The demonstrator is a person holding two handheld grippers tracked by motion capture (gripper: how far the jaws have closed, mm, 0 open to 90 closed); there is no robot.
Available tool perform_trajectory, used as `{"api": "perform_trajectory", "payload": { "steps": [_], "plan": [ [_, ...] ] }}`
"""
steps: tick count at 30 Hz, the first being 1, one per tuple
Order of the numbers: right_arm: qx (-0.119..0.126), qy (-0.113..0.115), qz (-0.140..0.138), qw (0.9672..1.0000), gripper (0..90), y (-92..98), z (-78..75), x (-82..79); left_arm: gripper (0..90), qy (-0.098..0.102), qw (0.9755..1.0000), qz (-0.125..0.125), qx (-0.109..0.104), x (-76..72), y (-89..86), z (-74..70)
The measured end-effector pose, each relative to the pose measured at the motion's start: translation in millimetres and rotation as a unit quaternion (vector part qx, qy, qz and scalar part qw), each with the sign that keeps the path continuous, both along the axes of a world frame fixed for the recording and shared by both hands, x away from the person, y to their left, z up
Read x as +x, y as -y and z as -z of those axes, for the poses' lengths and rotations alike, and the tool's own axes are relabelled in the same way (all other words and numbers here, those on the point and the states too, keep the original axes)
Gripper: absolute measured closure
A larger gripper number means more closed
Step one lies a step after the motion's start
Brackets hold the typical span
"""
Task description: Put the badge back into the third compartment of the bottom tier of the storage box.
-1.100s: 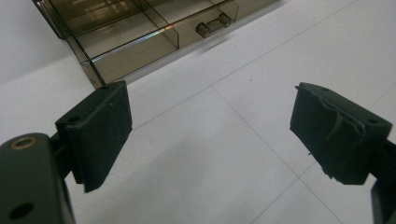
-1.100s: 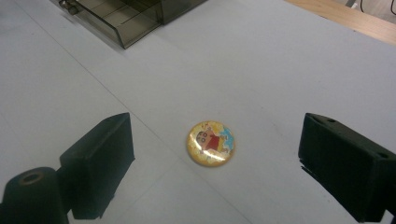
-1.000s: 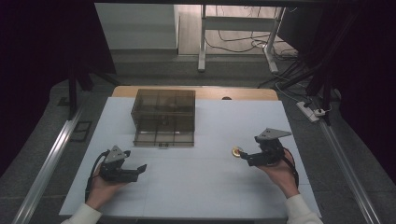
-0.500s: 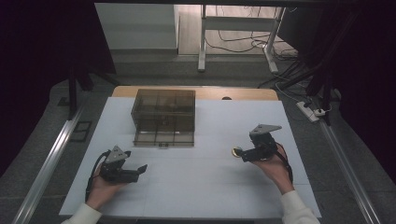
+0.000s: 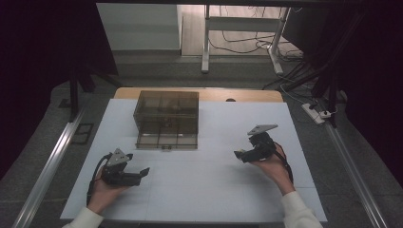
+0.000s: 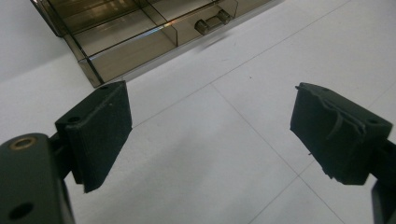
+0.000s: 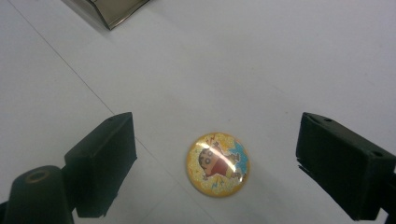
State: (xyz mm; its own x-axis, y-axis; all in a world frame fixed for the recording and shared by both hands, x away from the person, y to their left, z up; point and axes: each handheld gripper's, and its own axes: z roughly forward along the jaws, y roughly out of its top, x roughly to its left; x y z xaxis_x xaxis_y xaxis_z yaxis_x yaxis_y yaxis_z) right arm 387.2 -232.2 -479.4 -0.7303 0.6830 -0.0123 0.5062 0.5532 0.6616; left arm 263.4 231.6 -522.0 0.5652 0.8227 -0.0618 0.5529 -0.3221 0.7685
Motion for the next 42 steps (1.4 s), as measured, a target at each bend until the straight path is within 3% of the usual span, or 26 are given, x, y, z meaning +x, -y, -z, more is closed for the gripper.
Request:
{"api": "perform_trajectory", "payload": {
  "steps": [7, 10, 14, 42],
  "plan": [
    [-0.010, -0.021, -0.001, 0.9997, 14.6, -6.5, 4.2, 11.7, 12.6, -0.001, 1.0000, 0.000, -0.001, 0.2, -0.5, 0.4],
    [-0.025, -0.034, -0.006, 0.9991, 15.6, -6.9, 9.9, 12.9, 12.6, -0.001, 1.0000, 0.000, 0.000, -0.3, -0.7, 0.6],
    [-0.027, -0.042, -0.003, 0.9987, 16.5, -4.9, 12.5, 13.2, 12.6, -0.001, 1.0000, 0.000, 0.000, -1.2, -1.0, 0.7],
    [-0.068, -0.067, -0.007, 0.9954, 30.8, -10.1, 27.0, 16.8, 12.1, -0.002, 1.0000, 0.000, 0.001, -1.8, -0.5, 1.5]
  ]
}}
